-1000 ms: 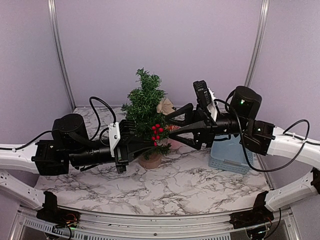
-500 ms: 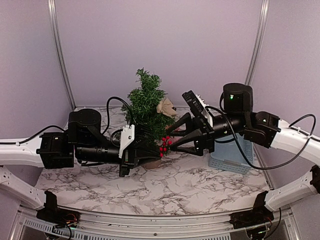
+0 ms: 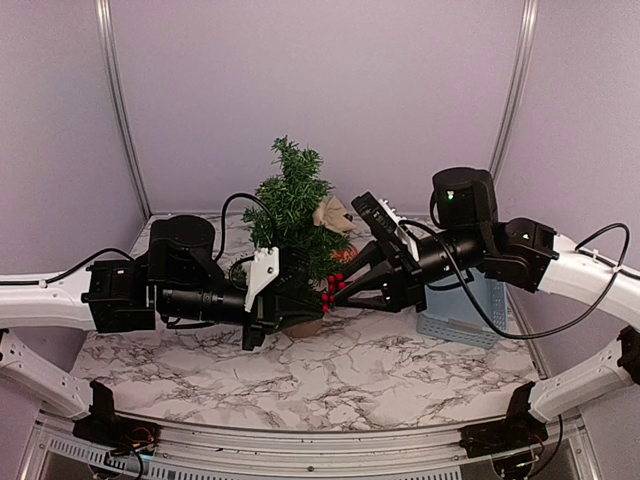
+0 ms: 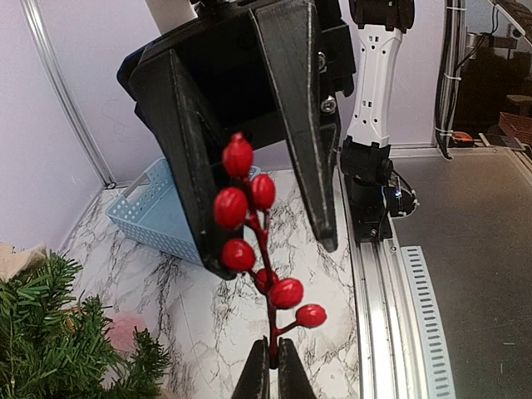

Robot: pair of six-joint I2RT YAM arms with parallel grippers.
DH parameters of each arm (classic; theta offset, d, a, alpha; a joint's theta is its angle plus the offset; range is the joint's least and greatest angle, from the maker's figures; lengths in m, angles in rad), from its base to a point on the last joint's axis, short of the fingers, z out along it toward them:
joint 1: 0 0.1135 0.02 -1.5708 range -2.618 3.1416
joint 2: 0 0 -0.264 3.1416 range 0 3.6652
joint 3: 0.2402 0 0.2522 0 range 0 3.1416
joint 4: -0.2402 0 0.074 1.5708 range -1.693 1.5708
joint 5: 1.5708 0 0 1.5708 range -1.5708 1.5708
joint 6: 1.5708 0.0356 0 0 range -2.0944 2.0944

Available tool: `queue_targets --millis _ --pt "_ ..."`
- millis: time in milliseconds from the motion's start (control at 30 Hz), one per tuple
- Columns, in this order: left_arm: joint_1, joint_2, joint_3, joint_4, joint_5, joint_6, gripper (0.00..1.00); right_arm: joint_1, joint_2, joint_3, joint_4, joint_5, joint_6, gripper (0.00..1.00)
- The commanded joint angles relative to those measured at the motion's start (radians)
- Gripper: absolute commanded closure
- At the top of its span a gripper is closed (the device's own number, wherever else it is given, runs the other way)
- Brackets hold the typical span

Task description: Decorate the small christmas tree

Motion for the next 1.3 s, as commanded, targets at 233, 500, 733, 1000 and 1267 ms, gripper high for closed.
queue_targets --millis 233,500,733,1000,1267 --pt "0.017 0.029 0.045 -0.057 0.02 -0.014 1.0 0.01 0.009 0.054 -0.029 0.034 -0.014 0.69" --pt "0.019 0.037 0.047 -0.064 0.024 -0.016 1.0 0.011 0.025 0.073 -0.054 0.049 -0.033 0.74" --pt "0.033 0.017 0.025 -0.037 -0.006 -0.037 1.0 0.011 0.015 0.056 -0.057 0.089 -0.034 0.96" --pt "0.098 -0.081 -0.075 0.115 0.005 -0.147 0.45 0.011 -0.066 -0.089 0.119 0.268 0.02 1.0" --pt "0.159 -0.191 -0.161 0.203 -0.075 -0.23 0.29 0.011 -0.106 -0.261 0.363 0.471 0.098 1.0"
